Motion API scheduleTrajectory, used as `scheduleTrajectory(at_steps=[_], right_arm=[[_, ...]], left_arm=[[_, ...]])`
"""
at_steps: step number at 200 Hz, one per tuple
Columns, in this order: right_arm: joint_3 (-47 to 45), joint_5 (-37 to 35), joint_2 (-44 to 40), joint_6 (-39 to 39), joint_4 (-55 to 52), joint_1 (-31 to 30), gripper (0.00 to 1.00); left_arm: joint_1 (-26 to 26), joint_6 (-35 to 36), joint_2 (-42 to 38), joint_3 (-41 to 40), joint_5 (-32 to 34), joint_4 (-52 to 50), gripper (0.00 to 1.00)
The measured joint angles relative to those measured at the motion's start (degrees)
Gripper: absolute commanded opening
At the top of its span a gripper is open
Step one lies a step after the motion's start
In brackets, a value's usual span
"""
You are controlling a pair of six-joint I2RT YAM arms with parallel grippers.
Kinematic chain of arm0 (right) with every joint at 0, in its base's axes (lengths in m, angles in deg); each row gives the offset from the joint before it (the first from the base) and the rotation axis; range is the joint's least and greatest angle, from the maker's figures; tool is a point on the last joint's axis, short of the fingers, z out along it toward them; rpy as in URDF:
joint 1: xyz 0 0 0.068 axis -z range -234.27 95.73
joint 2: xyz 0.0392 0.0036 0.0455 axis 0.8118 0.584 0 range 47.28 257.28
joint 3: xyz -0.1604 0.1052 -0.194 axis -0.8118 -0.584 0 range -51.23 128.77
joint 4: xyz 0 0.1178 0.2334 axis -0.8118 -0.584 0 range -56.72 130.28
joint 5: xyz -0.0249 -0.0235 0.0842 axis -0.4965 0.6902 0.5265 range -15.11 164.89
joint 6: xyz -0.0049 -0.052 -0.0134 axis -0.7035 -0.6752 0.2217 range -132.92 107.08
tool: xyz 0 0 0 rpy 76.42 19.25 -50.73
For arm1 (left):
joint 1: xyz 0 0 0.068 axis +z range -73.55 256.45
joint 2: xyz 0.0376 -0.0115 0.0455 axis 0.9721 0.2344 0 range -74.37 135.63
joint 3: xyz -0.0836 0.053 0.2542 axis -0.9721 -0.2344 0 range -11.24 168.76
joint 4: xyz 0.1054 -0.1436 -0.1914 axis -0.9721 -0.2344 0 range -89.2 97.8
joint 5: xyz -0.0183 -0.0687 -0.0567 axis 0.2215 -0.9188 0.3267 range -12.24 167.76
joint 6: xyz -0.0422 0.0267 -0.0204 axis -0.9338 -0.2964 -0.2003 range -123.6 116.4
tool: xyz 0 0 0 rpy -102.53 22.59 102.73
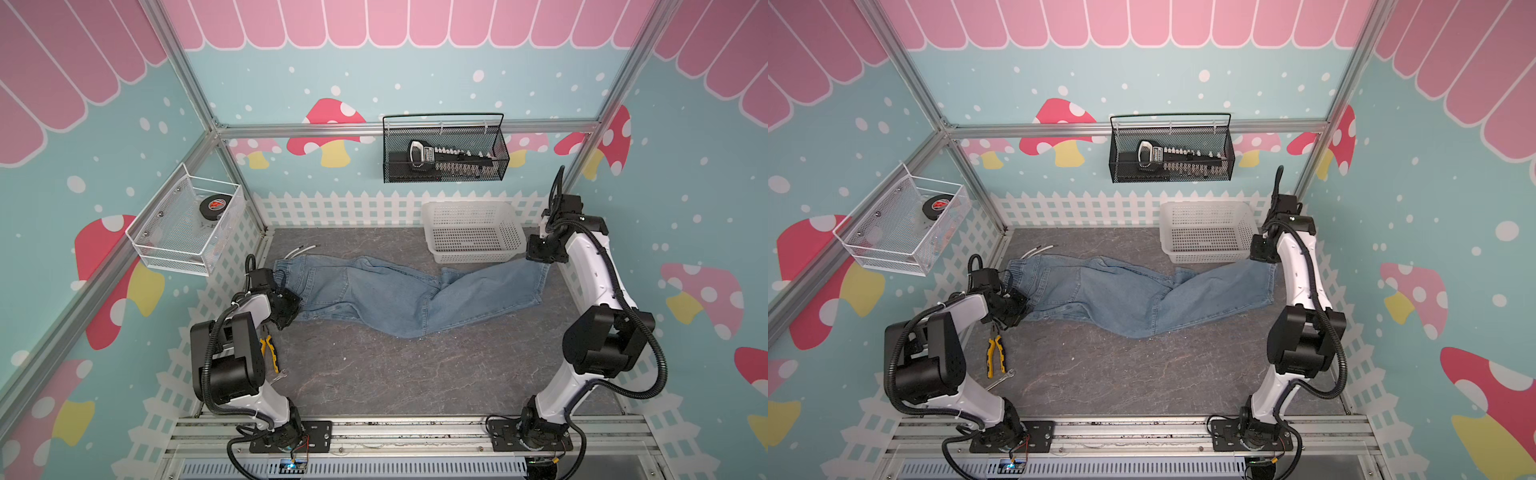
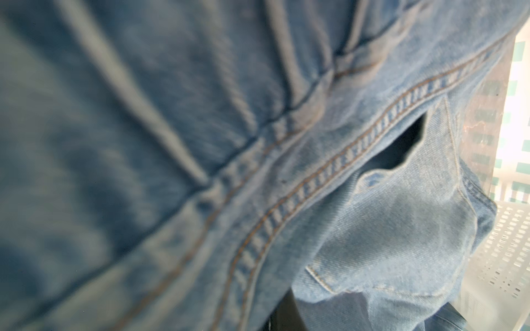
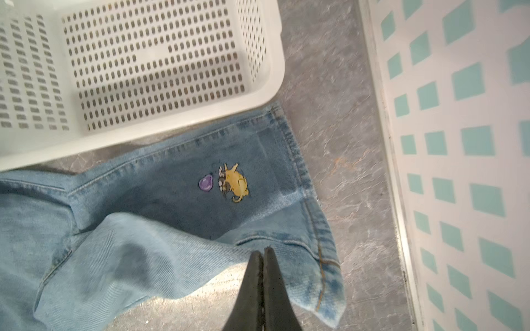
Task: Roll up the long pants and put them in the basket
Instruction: Fold the long pant at the center of the board.
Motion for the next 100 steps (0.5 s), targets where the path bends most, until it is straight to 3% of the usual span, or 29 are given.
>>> scheduleTrajectory(at_steps=[52, 57, 66, 71, 100], right_arm=[[16.7, -1.9, 22.3, -0.7, -3.8, 1.9, 0.01], [17.3, -1.9, 23.8, -0.7, -4.2, 2.0, 0.06], [17.7, -1.9, 25.7, -0.7, -4.9, 2.4, 0.28], [17.7, -1.9, 26.5, -0.4, -5.4, 2.6, 0.36], [17.4, -1.7, 26.6, 0.1, -6.9, 5.0, 0.42]], left_arm=[[2.3, 0.1, -1.9, -1.5, 0.0, -0.8, 0.06], [2.4, 0.2, -2.1, -1.5, 0.0, -0.9, 0.06], [2.6, 0.3, -2.4, -1.5, 0.0, -1.1, 0.06], [2.6, 0.4, -2.6, -1.5, 0.1, -1.2, 0.06], [2.7, 0.4, -2.9, -1.5, 0.3, -1.4, 0.06]])
